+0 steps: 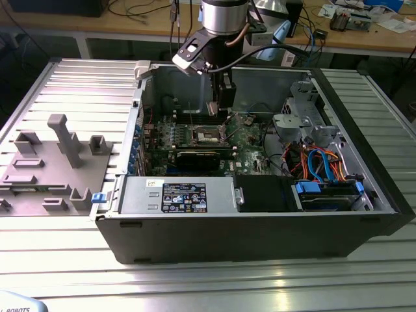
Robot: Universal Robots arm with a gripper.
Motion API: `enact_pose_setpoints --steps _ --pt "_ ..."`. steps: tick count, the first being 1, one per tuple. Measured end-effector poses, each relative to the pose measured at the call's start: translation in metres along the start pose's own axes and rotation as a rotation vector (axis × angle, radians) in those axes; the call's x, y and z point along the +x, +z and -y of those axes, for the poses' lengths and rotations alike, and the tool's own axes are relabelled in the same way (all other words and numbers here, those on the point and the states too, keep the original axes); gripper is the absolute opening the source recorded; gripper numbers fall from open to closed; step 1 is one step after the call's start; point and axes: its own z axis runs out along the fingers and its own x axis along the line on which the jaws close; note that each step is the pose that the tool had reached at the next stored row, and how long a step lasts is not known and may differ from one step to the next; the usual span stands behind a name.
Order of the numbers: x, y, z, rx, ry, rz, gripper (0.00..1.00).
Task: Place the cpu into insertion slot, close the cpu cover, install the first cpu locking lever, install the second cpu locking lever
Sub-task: 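Place the cpu into insertion slot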
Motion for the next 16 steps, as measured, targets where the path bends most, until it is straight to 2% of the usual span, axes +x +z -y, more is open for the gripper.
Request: enact_pose_setpoints --steps 16 --pt "0.0000 0.0013 0.0001 0.0008 0.025 0.0028 0.54"
